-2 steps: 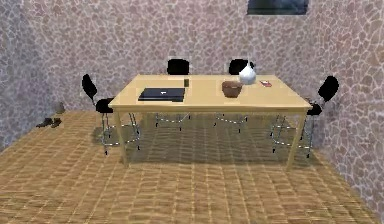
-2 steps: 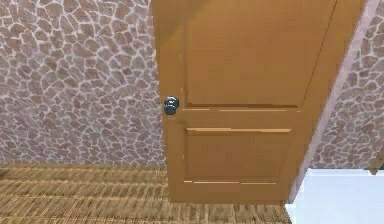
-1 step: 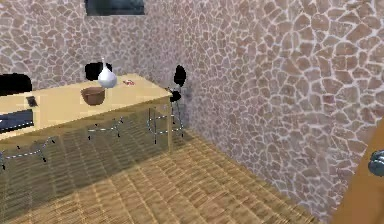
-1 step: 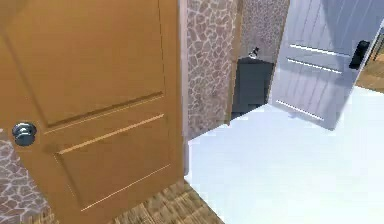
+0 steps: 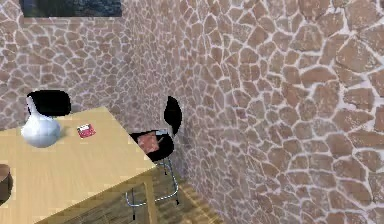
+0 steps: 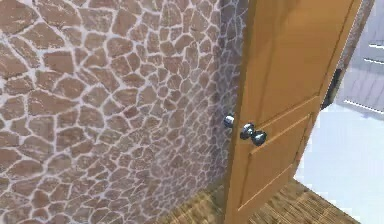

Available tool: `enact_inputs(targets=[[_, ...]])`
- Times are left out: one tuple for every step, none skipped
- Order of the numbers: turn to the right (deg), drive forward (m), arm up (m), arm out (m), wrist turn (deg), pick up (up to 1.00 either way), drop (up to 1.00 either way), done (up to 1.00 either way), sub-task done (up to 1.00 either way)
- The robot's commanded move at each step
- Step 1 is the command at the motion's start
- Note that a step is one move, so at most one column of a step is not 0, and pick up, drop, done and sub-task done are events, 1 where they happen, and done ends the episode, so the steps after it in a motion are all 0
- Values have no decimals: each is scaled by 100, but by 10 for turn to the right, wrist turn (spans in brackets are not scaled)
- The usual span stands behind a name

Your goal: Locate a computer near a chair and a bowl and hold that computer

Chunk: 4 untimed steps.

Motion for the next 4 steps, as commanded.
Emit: enact_inputs(targets=[[300,0,0,0,0,0,0,0,0],[0,5,0,0,0,0,0,0,0],[-450,0,0,0,0,0,0,0,0],[-450,0,0,0,0,0,0,0,0]])
